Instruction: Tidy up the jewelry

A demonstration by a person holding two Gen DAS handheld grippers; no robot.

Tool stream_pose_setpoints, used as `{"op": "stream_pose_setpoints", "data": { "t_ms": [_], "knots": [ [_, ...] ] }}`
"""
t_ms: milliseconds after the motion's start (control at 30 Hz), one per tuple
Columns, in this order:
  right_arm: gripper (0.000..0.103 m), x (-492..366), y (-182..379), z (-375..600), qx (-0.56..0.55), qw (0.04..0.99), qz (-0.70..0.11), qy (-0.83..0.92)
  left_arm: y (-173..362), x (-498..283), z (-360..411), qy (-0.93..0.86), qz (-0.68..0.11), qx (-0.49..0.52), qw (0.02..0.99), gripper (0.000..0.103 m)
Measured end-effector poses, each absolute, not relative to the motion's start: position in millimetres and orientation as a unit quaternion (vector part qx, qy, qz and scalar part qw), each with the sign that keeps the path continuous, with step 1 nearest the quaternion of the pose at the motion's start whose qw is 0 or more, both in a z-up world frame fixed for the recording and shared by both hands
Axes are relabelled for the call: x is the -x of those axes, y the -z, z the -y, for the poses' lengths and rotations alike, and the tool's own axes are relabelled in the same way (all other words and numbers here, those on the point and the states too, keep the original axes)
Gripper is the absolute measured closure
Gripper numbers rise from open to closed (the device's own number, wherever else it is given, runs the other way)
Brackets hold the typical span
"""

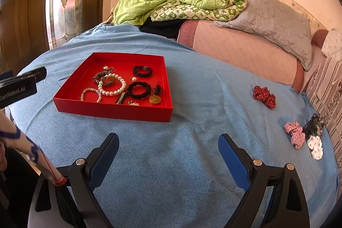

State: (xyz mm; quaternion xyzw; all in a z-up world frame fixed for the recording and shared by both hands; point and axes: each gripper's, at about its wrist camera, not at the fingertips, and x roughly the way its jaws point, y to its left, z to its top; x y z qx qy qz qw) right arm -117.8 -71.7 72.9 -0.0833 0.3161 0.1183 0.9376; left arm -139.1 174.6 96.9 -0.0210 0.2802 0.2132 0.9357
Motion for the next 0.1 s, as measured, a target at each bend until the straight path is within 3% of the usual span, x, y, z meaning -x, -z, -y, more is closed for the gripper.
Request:
{"op": "stream_pose_setpoints", "data": {
  "t_ms": [100],
  "knots": [
    [0.007, 117.8, -77.0, 87.0, 0.055, 0.939, -0.321, -0.107, -94.8, 139.2, -167.8, -0.198, -0.292, 0.000, 0.936, 0.002]
  ]
}}
